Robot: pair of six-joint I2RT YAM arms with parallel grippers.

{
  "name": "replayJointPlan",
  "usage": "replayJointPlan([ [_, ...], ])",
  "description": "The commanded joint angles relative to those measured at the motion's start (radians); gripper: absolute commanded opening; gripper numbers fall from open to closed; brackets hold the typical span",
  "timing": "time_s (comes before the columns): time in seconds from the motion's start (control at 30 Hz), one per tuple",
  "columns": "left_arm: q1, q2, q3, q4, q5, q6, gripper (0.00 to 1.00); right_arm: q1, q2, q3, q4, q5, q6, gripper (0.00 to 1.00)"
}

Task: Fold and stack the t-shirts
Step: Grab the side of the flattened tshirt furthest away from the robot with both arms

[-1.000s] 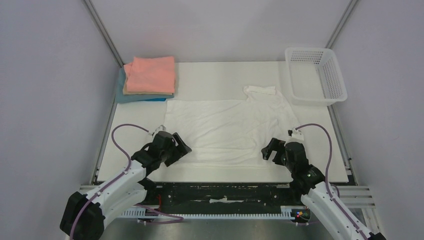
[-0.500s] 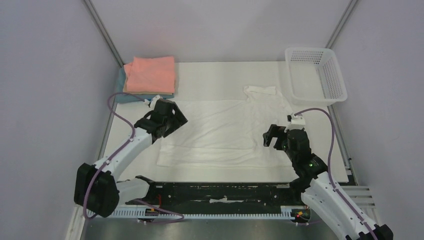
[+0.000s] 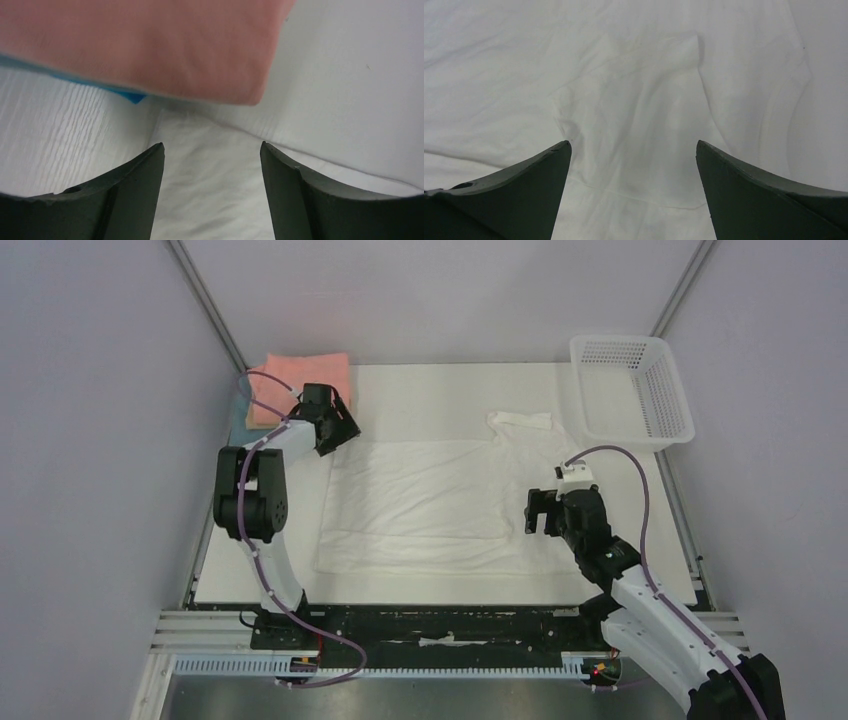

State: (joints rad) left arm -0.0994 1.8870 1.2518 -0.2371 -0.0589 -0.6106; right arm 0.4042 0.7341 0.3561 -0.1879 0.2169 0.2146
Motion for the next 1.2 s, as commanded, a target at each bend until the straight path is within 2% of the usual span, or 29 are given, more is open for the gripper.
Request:
replayJointPlan([
  [0.0,0.009,0.099,0.147,-0.039,0.11,0.177,0.75,0.004,-0.011,0.023,0.079,0.056,-0.055,0.98],
  [0.17,0.009,0.083,0.092,-0.064,0.08,0.253,0.73,0.003,-0.051,0.014,0.086,0.165,-0.075,0.98],
  [0.33,0.009,0.078,0.082,-0.097,0.01,0.269,0.73,0.004,-0.077,-0.003,0.107,0.17,-0.085,0.98],
  [0.43,0.007,0.089,0.084,-0.103,0.028,0.266,0.7,0.004,-0.084,-0.003,0.109,0.172,-0.088,0.98],
  [0.8,-0.045,0.107,0.086,-0.189,0.109,0.261,0.53,0.005,-0.098,-0.019,0.137,0.16,-0.097,0.98],
  [0.9,-0.058,0.114,0.078,-0.193,0.077,0.25,0.47,0.003,-0.094,-0.019,0.137,0.146,-0.1,0.98],
  [1.0,-0.06,0.129,0.099,-0.223,0.029,0.234,0.36,0.003,-0.105,-0.023,0.14,0.137,-0.099,0.98],
  [1.17,-0.061,0.111,0.112,-0.225,0.005,0.221,0.3,0.004,-0.115,-0.02,0.138,0.144,-0.102,0.98],
])
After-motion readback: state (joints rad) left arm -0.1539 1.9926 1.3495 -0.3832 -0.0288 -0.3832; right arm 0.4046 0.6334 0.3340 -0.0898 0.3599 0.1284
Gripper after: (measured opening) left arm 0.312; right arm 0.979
